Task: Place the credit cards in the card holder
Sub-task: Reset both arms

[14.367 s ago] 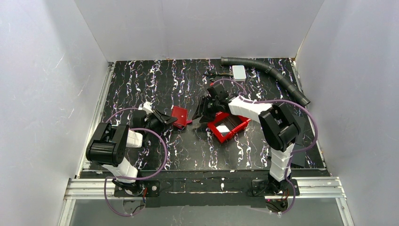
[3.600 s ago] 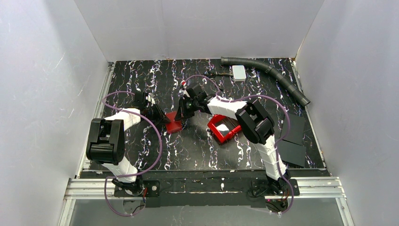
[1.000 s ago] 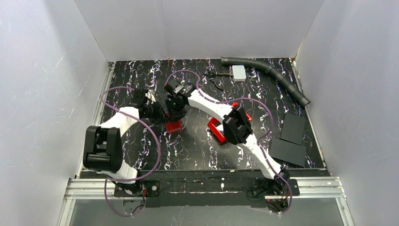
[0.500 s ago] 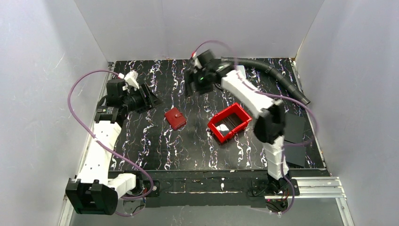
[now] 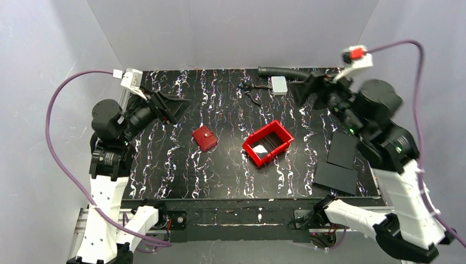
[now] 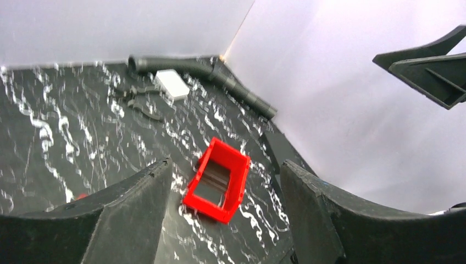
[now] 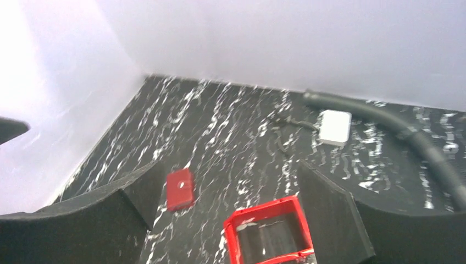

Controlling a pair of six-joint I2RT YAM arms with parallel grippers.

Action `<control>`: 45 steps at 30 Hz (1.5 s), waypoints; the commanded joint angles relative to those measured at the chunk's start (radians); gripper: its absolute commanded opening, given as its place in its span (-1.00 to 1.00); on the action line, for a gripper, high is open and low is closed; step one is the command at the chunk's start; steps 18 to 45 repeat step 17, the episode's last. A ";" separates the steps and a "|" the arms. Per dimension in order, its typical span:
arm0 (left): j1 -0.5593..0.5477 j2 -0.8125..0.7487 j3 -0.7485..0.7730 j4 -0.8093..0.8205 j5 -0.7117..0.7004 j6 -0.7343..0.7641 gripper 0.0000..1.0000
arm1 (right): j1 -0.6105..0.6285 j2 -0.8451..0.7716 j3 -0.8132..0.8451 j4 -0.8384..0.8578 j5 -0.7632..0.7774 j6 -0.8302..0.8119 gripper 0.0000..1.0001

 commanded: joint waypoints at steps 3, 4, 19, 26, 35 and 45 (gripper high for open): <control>-0.009 -0.052 0.034 0.172 -0.006 0.017 0.45 | -0.002 -0.118 -0.029 0.033 0.286 -0.020 0.97; -0.009 -0.056 0.048 0.171 -0.014 0.024 0.46 | -0.002 -0.122 -0.019 0.021 0.305 -0.020 0.97; -0.067 -0.058 0.151 0.107 -0.049 0.102 0.59 | -0.002 -0.121 -0.002 -0.045 0.402 0.007 0.97; -0.067 -0.058 0.151 0.107 -0.049 0.102 0.59 | -0.002 -0.121 -0.002 -0.045 0.402 0.007 0.97; -0.067 -0.058 0.151 0.107 -0.049 0.102 0.59 | -0.002 -0.121 -0.002 -0.045 0.402 0.007 0.97; -0.067 -0.058 0.151 0.107 -0.049 0.102 0.59 | -0.002 -0.121 -0.002 -0.045 0.402 0.007 0.97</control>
